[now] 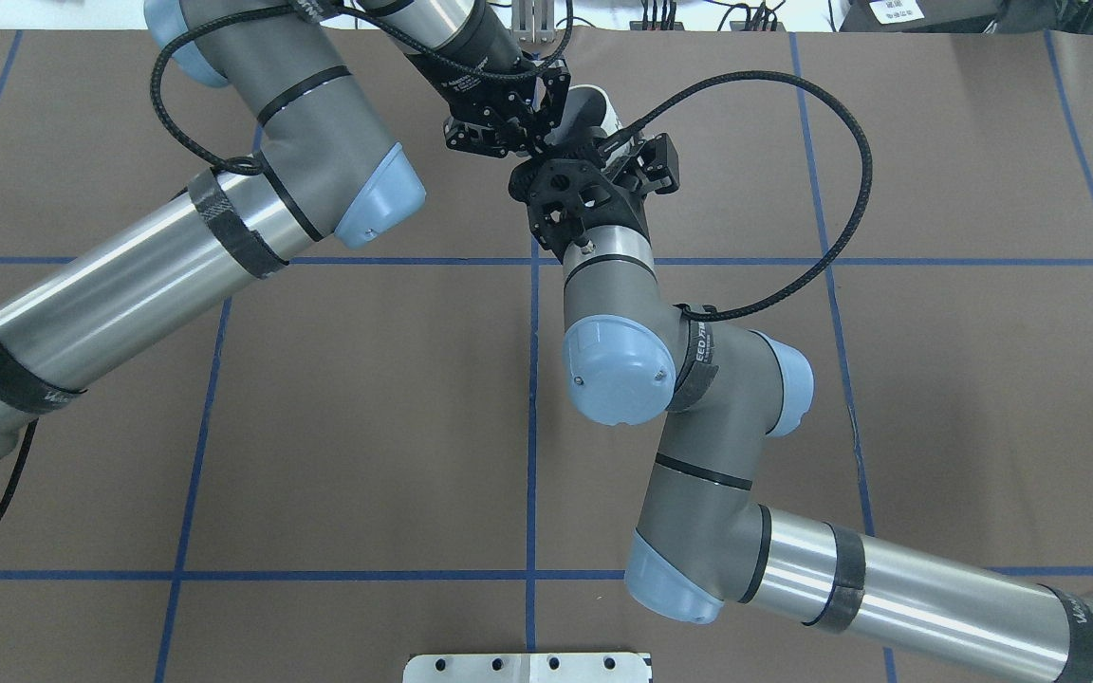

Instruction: Left arm hands cup to right arm to dump lemon

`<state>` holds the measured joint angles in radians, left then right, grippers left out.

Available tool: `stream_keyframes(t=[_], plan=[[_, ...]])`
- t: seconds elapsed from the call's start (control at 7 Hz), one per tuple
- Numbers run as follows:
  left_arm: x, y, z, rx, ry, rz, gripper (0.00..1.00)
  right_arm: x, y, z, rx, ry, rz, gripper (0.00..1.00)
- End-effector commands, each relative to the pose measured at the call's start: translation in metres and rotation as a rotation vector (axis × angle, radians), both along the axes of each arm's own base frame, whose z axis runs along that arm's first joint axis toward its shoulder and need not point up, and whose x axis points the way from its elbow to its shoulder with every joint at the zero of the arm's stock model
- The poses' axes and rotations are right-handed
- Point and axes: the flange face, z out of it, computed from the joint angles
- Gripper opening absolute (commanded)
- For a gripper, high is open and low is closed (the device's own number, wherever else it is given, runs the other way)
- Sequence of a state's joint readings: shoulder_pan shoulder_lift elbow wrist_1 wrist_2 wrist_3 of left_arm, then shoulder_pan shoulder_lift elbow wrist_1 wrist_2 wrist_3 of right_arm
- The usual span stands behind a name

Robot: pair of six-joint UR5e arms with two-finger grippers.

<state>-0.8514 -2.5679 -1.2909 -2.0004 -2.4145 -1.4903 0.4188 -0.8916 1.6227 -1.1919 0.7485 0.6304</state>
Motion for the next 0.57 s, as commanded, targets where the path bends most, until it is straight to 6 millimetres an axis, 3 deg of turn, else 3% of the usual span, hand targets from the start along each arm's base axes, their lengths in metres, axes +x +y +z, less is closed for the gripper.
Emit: stream_keyframes(t=[0.0,0.29,0.43], plan=[[-0.018,-0.014,-0.001,-0.001,-0.001,-0.031,0.00,0.000,0.000,0.001,0.000,0.001,0.000,1.00],[-0.092,-0.062,0.005,-0.011,-0.005,-0.127,0.00,0.001,0.001,0.002,0.000,0.001,0.000,1.00],[-0.110,-0.084,0.021,-0.038,-0.027,-0.162,0.00,0.002,0.001,0.002,-0.001,-0.001,-0.003,1.00]])
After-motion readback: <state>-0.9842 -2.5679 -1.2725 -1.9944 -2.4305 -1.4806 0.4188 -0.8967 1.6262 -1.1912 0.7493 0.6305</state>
